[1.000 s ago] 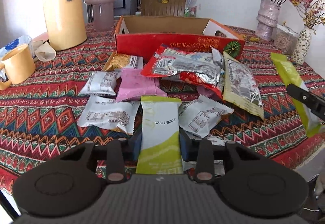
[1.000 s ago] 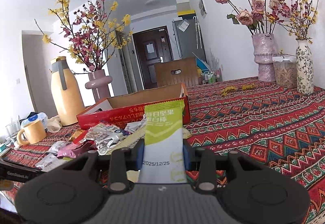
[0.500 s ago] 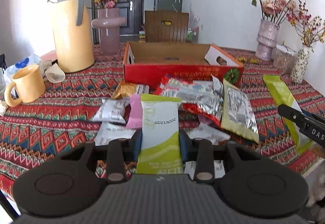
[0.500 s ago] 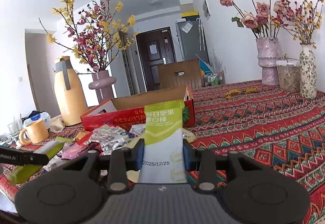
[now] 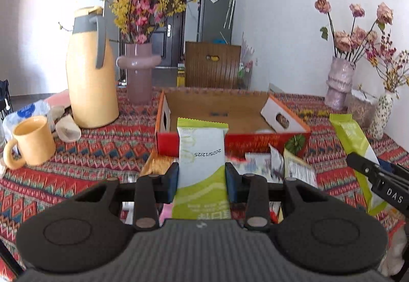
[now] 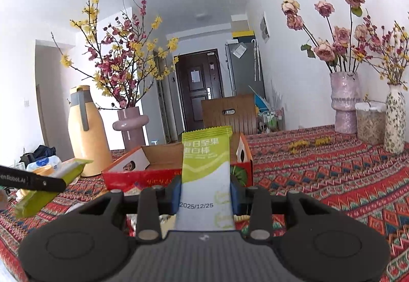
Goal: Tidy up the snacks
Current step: 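Carry both bar packets into the cardboard box and open both tools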
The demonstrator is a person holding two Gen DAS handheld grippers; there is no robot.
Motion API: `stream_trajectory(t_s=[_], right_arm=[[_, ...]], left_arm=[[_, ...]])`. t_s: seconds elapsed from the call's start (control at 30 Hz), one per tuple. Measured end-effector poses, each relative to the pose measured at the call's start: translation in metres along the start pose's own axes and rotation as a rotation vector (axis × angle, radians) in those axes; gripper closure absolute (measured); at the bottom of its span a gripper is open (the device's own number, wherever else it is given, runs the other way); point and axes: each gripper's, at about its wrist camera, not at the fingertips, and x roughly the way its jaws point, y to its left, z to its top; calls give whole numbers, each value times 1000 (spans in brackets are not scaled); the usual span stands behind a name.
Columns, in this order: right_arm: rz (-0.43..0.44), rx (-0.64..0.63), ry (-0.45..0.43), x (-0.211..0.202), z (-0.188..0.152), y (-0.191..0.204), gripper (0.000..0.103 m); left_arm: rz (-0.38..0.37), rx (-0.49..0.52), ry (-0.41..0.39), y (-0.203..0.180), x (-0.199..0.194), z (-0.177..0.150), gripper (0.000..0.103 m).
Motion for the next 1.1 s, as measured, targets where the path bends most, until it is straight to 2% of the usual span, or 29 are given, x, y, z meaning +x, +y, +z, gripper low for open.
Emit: stream_trajectory(t_s=[0.37,0.67,0.9,1.1], right_arm=[[-18,-37,-33,48,35,4,67],[-16,-41,-14,105,61,8,67],[-20,-61,38,159,78,10,67],[-33,-60,144,216,80,7,67]], left_arm=[[10,-2,-38,-1,40,42,66],[9,-2,-58,-6,79,75,66],[26,-23,-49,-1,120,93,66],[34,-51,-2,9,159,95,66]])
